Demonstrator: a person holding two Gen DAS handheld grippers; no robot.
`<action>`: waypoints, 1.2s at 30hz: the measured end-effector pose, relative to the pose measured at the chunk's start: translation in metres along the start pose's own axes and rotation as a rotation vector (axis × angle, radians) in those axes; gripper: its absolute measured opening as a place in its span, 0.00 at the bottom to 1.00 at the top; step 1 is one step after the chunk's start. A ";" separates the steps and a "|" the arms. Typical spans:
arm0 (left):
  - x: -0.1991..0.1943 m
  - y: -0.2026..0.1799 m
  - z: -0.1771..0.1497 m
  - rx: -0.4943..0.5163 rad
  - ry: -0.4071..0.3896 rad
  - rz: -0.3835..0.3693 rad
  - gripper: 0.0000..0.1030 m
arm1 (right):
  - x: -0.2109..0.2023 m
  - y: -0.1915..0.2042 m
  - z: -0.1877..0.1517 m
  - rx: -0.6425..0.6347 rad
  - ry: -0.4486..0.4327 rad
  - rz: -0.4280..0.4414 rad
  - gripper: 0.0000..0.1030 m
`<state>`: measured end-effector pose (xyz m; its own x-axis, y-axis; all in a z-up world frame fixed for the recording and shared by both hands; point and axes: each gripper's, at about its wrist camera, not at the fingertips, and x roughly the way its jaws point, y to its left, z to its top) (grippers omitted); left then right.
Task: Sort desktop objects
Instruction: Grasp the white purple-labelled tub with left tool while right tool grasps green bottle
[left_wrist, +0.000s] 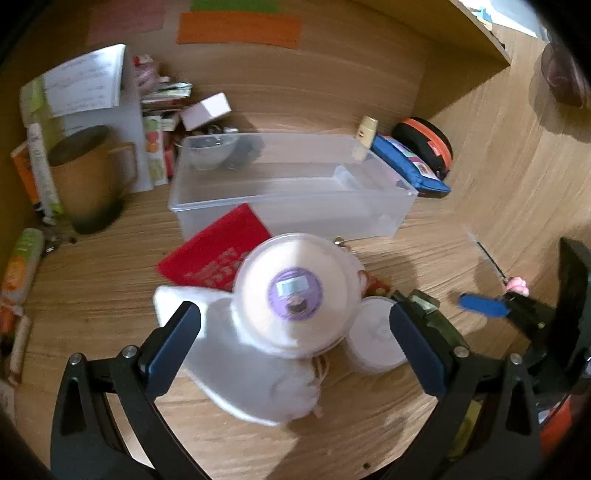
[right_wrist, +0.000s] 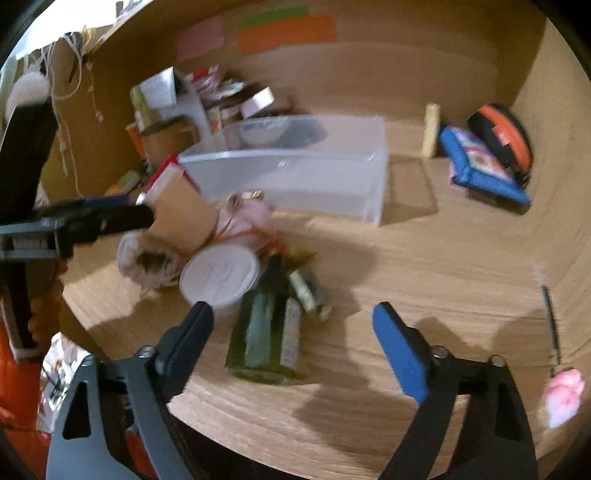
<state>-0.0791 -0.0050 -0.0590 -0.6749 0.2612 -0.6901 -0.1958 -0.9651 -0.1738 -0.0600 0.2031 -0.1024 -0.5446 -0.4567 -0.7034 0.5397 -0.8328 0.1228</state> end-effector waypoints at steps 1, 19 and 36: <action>0.003 -0.001 0.001 0.002 0.004 0.000 1.00 | 0.004 0.000 -0.002 0.003 0.015 0.009 0.68; 0.037 0.001 0.011 0.011 0.031 0.016 0.70 | 0.023 -0.003 -0.008 -0.001 0.049 0.042 0.37; 0.024 -0.010 0.017 -0.012 -0.010 0.052 0.66 | -0.015 -0.018 0.003 0.044 -0.064 0.093 0.37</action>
<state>-0.1059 0.0113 -0.0618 -0.6910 0.2106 -0.6915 -0.1518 -0.9776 -0.1460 -0.0635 0.2236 -0.0919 -0.5343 -0.5500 -0.6419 0.5617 -0.7985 0.2167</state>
